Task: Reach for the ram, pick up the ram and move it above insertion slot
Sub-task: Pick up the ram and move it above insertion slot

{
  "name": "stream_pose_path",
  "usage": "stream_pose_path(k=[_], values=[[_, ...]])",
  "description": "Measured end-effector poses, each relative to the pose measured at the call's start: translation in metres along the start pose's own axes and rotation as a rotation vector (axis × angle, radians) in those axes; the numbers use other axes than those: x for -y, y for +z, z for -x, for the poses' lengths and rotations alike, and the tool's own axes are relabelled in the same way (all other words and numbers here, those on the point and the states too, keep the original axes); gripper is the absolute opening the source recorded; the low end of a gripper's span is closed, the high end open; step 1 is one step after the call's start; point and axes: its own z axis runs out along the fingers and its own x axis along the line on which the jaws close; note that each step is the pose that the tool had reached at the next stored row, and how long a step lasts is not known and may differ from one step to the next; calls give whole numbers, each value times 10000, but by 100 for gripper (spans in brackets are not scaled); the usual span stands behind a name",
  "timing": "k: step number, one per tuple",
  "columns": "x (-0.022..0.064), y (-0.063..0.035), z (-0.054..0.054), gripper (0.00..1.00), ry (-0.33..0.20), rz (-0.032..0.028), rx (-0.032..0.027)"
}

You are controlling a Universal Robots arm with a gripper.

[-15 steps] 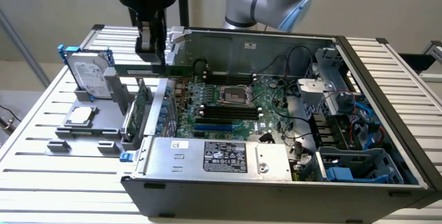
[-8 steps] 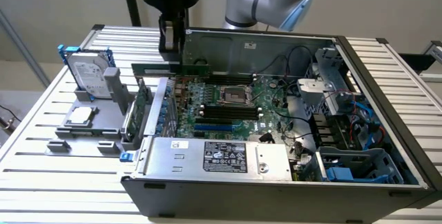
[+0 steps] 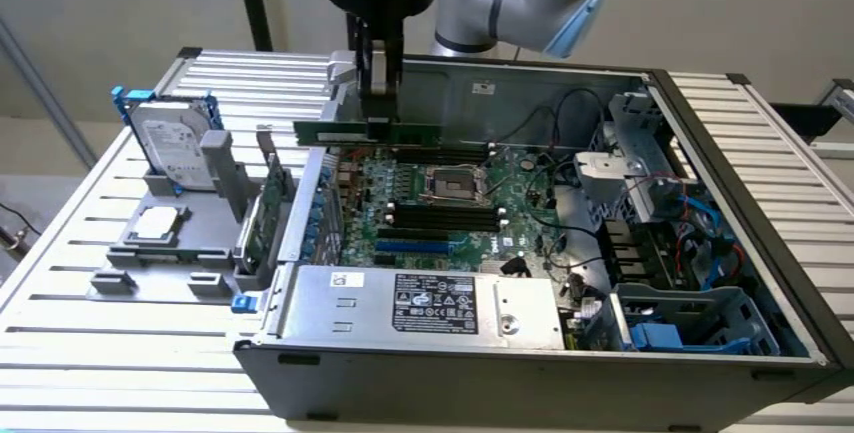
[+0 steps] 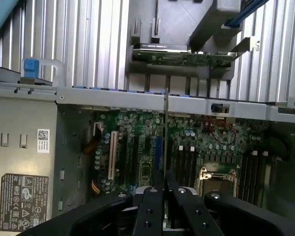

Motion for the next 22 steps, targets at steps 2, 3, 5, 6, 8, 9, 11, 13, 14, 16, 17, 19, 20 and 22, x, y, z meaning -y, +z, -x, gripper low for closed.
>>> stream_pose_path(k=[2,3,5,6,8,9,11,13,14,16,17,19,20,22], values=[[87,-2,2,13,1,-1,6],[131,-5,4,13,-1,0,8],[222,-7,7,13,0,-1,14],[266,-8,9,13,0,-1,16],[352,-11,13,13,-1,-1,20],[395,-12,16,13,0,0,22],[481,-14,25,13,-1,-1,24],[556,-16,41,13,0,-1,25],[589,-17,53,13,0,-1,25],[647,-17,84,13,-1,-1,24],[671,-18,103,13,-1,-1,24],[717,-18,150,13,0,-1,24],[737,-17,175,13,0,-1,25],[768,-17,225,13,1,-1,24]])
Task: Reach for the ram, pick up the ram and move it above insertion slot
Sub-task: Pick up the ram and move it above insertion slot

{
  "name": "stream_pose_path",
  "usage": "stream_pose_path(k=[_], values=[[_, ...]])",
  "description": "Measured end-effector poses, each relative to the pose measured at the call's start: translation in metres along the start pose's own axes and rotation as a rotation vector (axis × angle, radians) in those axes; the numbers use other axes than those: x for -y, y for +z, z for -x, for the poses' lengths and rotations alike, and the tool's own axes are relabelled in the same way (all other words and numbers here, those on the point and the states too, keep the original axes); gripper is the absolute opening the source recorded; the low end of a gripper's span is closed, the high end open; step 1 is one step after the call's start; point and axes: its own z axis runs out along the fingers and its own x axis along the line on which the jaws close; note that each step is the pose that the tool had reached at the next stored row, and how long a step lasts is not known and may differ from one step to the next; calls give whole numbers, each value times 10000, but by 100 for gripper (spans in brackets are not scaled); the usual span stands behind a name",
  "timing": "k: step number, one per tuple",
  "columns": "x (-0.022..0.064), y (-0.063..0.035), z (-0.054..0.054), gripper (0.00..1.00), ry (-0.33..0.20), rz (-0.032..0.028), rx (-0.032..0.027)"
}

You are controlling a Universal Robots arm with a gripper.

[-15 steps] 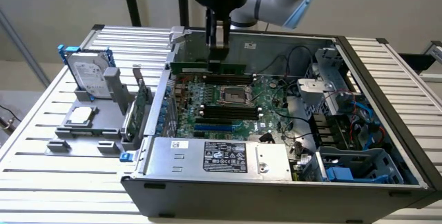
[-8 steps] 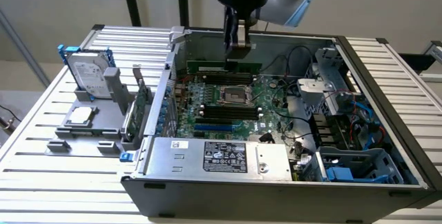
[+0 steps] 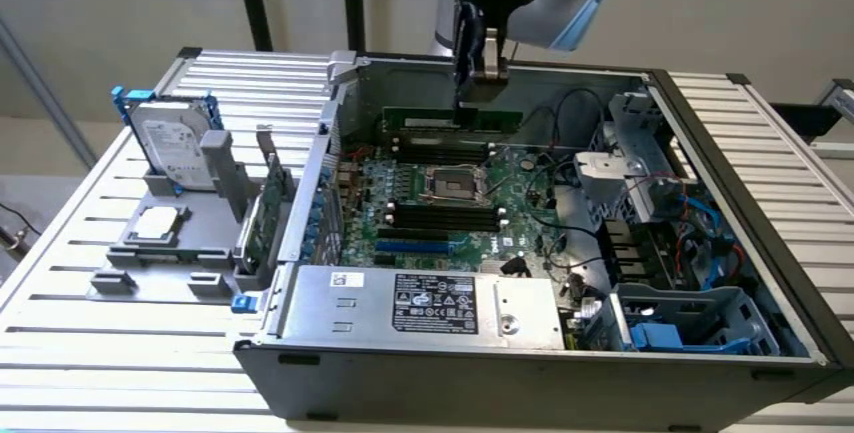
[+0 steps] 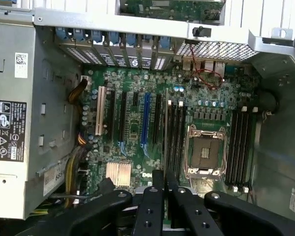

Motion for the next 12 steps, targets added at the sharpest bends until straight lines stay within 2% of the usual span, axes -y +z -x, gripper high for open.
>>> stream_pose_path(k=[6,12], values=[[102,2,118,13,6,0,1],[151,1,134,13,142,-4,5]])
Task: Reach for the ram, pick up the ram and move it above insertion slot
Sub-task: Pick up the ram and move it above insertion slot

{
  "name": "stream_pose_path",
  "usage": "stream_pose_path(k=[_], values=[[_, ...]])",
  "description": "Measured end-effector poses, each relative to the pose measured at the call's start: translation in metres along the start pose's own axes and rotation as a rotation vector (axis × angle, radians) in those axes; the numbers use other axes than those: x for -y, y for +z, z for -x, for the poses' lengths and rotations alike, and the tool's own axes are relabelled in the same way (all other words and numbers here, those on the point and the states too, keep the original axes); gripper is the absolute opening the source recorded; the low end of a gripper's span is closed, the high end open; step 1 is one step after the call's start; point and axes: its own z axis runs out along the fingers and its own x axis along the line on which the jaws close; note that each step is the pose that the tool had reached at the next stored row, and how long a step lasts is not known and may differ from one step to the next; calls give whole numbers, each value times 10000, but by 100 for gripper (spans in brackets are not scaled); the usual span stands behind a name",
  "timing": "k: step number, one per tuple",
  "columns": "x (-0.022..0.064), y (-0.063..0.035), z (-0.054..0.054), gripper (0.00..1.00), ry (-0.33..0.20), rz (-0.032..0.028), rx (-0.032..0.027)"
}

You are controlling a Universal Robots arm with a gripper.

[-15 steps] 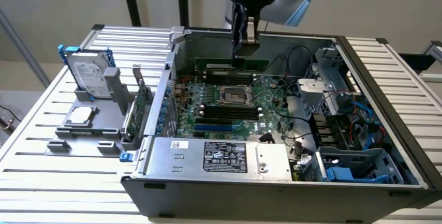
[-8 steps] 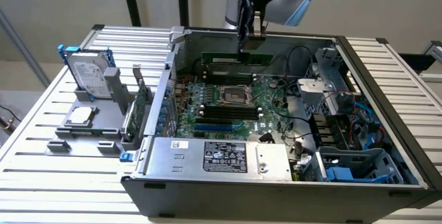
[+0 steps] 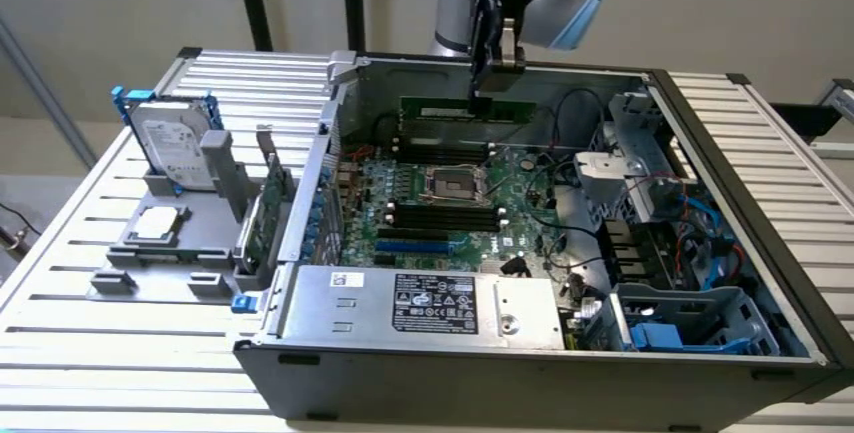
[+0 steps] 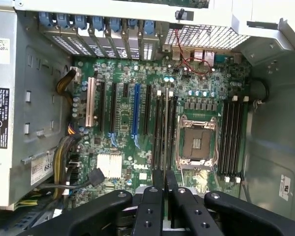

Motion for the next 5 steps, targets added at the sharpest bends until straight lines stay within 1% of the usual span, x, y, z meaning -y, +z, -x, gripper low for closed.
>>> stream_pose_path(k=[5], values=[[1,0,1,13,0,0,-1]])
